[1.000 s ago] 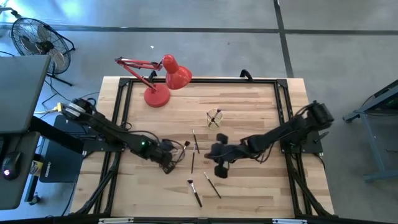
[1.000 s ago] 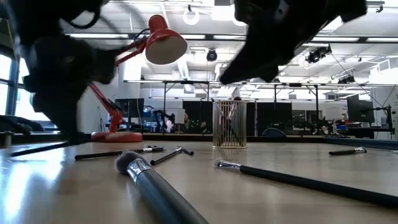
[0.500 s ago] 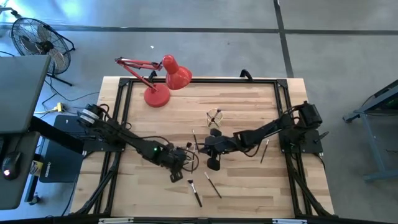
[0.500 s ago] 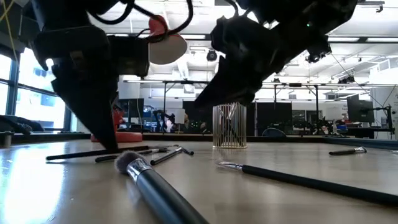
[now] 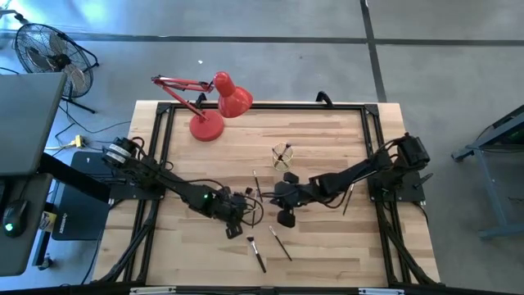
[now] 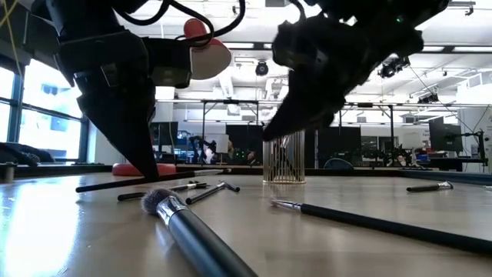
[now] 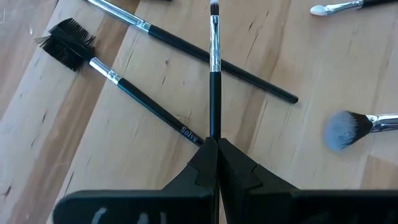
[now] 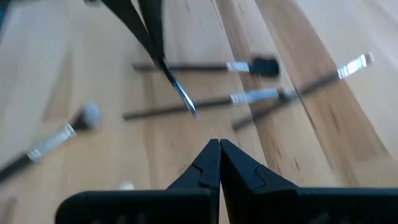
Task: Put items in baskets/containers
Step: Put the black eyeshadow brush into the yellow container
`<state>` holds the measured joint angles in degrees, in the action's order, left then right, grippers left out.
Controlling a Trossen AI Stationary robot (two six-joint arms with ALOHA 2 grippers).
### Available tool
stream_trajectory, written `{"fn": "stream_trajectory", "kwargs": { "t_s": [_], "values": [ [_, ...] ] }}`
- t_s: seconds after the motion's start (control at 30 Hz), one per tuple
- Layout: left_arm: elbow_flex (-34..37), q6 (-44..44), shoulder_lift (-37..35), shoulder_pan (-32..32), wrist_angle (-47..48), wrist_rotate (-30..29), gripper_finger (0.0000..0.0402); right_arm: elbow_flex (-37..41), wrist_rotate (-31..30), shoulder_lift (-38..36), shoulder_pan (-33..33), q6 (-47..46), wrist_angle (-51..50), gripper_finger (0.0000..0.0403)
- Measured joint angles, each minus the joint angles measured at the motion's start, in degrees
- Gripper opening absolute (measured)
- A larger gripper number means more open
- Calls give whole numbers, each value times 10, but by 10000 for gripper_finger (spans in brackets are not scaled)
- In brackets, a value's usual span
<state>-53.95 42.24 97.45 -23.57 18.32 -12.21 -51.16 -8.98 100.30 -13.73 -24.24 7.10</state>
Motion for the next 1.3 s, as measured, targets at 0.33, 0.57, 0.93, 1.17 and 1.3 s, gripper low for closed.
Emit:
{"fn": "stream_trajectory", "kwargs": {
  "t_s": [0.33,0.57,0.93,1.17,1.3],
  "values": [
    [0,11,0,0,-2,-4,0,143,-30,-1,-42,-181,269,2],
    [0,34,-1,0,-20,-33,0,166,-144,5,-60,-343,316,31],
    [0,114,-1,38,-23,-39,0,74,-149,73,-58,-471,245,103],
    [0,124,-1,42,-25,-37,0,75,-157,76,-39,-507,272,131],
    [0,125,-1,45,-39,-38,0,75,-144,89,-21,-572,278,135]
  ]
}}
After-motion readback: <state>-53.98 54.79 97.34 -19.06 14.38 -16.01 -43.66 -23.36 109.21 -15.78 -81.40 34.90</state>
